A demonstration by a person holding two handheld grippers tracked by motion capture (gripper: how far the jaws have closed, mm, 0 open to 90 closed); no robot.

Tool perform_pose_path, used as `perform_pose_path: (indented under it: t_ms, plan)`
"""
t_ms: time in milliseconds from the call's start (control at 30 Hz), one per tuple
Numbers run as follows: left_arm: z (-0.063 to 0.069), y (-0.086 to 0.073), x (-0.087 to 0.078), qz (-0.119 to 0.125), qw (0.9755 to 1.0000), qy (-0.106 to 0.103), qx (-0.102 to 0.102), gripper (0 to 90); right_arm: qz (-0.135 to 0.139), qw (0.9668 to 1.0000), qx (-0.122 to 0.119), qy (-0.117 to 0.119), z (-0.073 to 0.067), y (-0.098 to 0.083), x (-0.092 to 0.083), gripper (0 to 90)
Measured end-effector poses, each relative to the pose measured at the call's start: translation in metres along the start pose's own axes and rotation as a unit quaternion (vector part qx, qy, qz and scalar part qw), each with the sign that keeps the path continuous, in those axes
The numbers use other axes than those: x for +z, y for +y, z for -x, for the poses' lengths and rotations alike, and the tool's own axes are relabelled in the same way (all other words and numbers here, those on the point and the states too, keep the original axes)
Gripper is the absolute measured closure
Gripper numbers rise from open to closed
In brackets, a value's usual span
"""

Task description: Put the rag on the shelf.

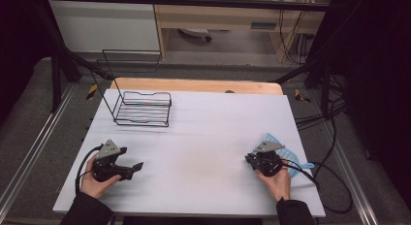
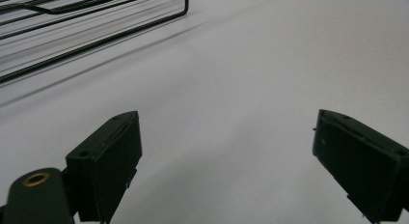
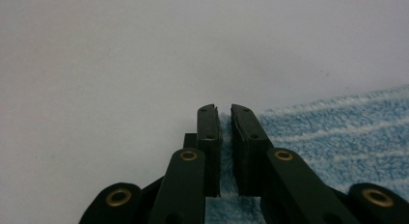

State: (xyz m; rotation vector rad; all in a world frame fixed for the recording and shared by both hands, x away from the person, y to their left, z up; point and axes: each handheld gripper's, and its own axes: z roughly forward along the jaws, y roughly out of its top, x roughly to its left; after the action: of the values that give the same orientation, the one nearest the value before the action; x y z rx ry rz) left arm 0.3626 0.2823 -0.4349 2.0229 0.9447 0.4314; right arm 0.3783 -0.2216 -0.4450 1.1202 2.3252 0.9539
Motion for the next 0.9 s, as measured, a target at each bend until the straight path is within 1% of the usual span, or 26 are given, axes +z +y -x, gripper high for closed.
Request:
perform_pose_path:
  t_ms: [133, 300, 433, 533, 600, 667, 733, 800, 833, 867, 900]
  plan:
    - [0.000, 0.000, 0.000, 0.001, 1.0000, 0.001, -0.001, 10.2, 0.011, 0.9998, 0.018, 0.006, 0.001, 0.002, -0.005, 84.6]
    - [0.000, 0.000, 0.000, 0.000, 1.0000, 0.003, 0.001, 10.2, 0.031, 0.9984, 0.040, 0.027, 0.000, 0.010, -0.010, 84.8]
    - [-0.001, 0.000, 0.000, -0.001, 1.0000, 0.005, 0.001, 10.2, 0.046, 0.9967, 0.050, 0.043, -0.005, 0.019, -0.009, 84.7]
    - [-0.001, 0.000, 0.000, -0.001, 1.0000, 0.006, 0.000, 10.2, 0.046, 0.9964, 0.052, 0.049, -0.010, 0.026, -0.006, 84.8]
    - [-0.001, 0.000, 0.000, -0.001, 1.0000, 0.006, 0.000, 10.2, 0.048, 0.9956, 0.057, 0.056, -0.013, 0.031, -0.005, 84.8]
    - [-0.001, 0.000, 0.000, -0.001, 1.0000, 0.007, -0.001, 10.1, 0.051, 0.9954, 0.055, 0.060, -0.016, 0.035, -0.003, 85.0]
    - [-0.001, 0.000, 0.000, -0.001, 1.0000, 0.007, 0.000, 10.0, 0.054, 0.9945, 0.059, 0.068, -0.020, 0.041, 0.000, 85.0]
    - [0.000, 0.000, 0.000, -0.001, 1.0000, 0.008, 0.000, 10.0, 0.055, 0.9943, 0.056, 0.072, -0.021, 0.043, 0.001, 85.1]
    - [-0.001, 0.000, 0.000, -0.001, 1.0000, 0.008, 0.000, 9.9, 0.056, 0.9942, 0.054, 0.075, -0.027, 0.048, 0.005, 85.1]
    - [-0.001, 0.000, 0.000, -0.001, 1.0000, 0.008, 0.000, 9.9, 0.054, 0.9938, 0.056, 0.079, -0.029, 0.051, 0.006, 85.1]
    - [-0.001, 0.000, 0.000, -0.001, 1.0000, 0.008, 0.000, 9.8, 0.055, 0.9938, 0.052, 0.081, -0.031, 0.053, 0.009, 85.1]
